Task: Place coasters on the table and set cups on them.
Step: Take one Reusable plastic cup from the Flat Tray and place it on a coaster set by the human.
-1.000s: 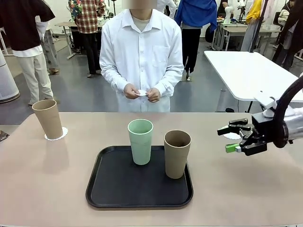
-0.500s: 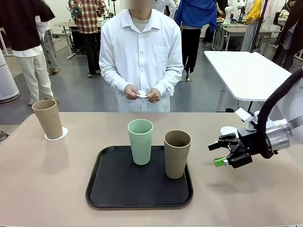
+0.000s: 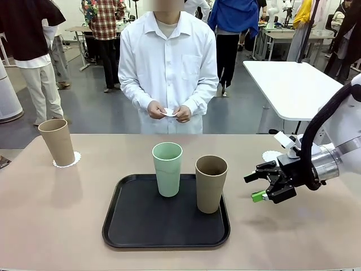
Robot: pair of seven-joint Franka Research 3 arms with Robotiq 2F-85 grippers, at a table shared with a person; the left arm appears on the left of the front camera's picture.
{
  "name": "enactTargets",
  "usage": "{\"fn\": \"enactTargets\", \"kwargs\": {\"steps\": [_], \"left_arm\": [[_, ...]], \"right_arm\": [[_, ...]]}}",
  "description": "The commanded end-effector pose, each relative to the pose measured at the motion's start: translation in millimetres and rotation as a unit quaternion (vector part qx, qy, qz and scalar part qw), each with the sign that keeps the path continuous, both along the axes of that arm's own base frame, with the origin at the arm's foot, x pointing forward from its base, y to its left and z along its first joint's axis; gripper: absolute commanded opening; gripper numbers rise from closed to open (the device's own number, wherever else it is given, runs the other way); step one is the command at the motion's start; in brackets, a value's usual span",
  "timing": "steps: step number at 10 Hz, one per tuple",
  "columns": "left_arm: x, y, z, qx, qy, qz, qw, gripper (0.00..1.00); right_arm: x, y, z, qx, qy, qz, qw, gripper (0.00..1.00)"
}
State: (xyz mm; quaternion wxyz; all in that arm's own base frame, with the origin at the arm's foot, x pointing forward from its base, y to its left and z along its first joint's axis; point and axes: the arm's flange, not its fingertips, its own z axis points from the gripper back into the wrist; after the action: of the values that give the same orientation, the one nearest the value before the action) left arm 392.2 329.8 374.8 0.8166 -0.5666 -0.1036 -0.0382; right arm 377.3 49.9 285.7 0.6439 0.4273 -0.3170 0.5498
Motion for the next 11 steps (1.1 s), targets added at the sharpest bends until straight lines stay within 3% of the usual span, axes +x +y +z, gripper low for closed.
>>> {"fn": "enactTargets", "kwargs": {"steps": [1, 3, 4, 6, 11], "left_arm": [[-2, 0, 2, -0.004, -0.004, 0.000, 1.000, 1.00], [-2, 0, 2, -0.004, -0.004, 0.000, 1.000, 1.00], [-2, 0, 2, -0.004, -0.004, 0.000, 1.000, 1.00], [-2, 0, 2, -0.004, -0.004, 0.000, 1.000, 1.00], [-2, 0, 2, -0.004, -0.004, 0.000, 1.000, 1.00]], "right_arm": [[0, -1, 0, 0.003, 0.002, -0.001, 1.000, 1.00], [0, -1, 0, 0.000, 0.000, -0.001, 1.000, 1.00], [6, -3, -2, 0.088, -0.014, 0.007, 0.996, 1.00], [13, 0, -10, 0.140, -0.038, -0.011, 0.989, 1.00], [28, 26, -26, 0.161, -0.045, -0.014, 0.986, 1.00]]}}
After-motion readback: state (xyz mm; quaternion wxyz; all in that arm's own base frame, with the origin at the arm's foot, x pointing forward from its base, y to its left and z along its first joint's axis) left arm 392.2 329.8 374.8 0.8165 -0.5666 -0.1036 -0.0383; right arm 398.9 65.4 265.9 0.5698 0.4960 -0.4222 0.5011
